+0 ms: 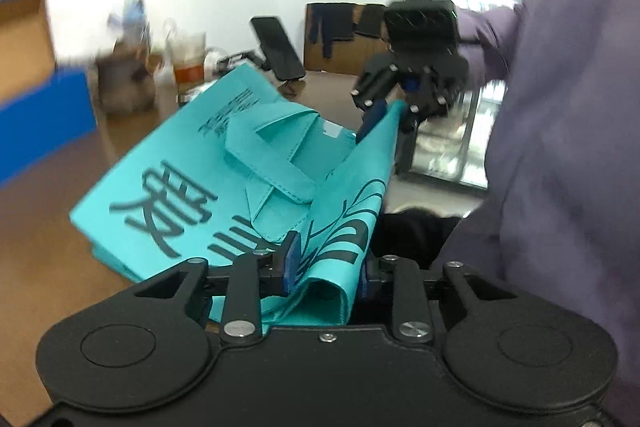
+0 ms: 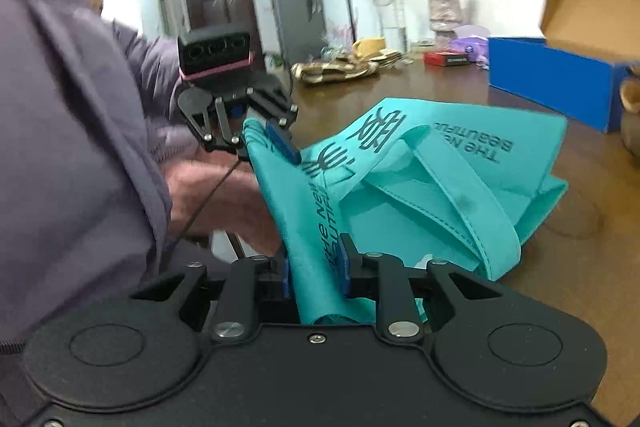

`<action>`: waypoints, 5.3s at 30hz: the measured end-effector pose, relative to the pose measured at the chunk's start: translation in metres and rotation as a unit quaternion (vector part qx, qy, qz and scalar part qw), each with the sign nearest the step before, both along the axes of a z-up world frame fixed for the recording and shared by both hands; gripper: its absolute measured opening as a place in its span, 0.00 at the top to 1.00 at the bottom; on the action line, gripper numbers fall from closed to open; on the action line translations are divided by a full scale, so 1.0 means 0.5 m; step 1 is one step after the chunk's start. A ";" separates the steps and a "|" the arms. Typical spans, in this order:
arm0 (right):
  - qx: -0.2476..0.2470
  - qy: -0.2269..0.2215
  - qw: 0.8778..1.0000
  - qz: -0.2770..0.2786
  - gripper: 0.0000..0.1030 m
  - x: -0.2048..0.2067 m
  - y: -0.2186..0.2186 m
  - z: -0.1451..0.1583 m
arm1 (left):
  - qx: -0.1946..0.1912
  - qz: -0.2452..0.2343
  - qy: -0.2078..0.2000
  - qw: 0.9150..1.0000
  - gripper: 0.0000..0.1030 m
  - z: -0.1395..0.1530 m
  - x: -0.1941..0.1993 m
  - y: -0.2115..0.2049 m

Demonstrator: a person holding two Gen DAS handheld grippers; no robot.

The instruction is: Fold shopping bag

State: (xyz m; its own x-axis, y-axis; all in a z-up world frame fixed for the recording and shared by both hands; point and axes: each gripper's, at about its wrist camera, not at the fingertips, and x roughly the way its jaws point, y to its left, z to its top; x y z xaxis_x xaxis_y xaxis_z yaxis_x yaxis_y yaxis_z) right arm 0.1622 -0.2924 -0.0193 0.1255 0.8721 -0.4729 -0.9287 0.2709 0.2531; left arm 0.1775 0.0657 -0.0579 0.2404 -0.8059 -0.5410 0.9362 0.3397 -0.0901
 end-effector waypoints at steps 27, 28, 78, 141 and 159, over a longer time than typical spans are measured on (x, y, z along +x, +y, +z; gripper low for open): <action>0.029 0.303 0.934 -0.186 0.72 0.171 -0.027 -0.058 | -0.024 0.020 0.356 0.934 0.78 -0.044 0.228 0.056; 0.020 0.305 0.931 -0.200 0.72 0.171 -0.021 -0.056 | -0.024 0.026 0.362 0.932 0.78 -0.045 0.225 0.060; -0.016 0.349 0.901 -0.257 0.80 0.183 0.013 -0.041 | -0.029 0.024 0.332 0.943 0.77 -0.024 0.202 0.094; -0.143 0.044 0.957 -0.250 0.69 0.061 0.040 0.120 | 0.077 -0.007 0.081 0.994 0.84 0.043 0.206 -0.066; -0.389 -0.326 0.861 0.018 0.39 -0.037 0.225 0.017 | 0.076 -0.021 0.096 0.992 0.89 0.044 0.228 -0.065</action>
State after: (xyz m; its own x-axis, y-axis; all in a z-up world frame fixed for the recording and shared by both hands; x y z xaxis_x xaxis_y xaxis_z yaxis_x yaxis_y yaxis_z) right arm 0.1436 -0.1799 -0.0105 0.5660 0.3315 -0.7548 -0.8155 0.0913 -0.5715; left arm 0.2914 0.0332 -0.0359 0.0891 -0.7181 -0.6902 0.9204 0.3242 -0.2186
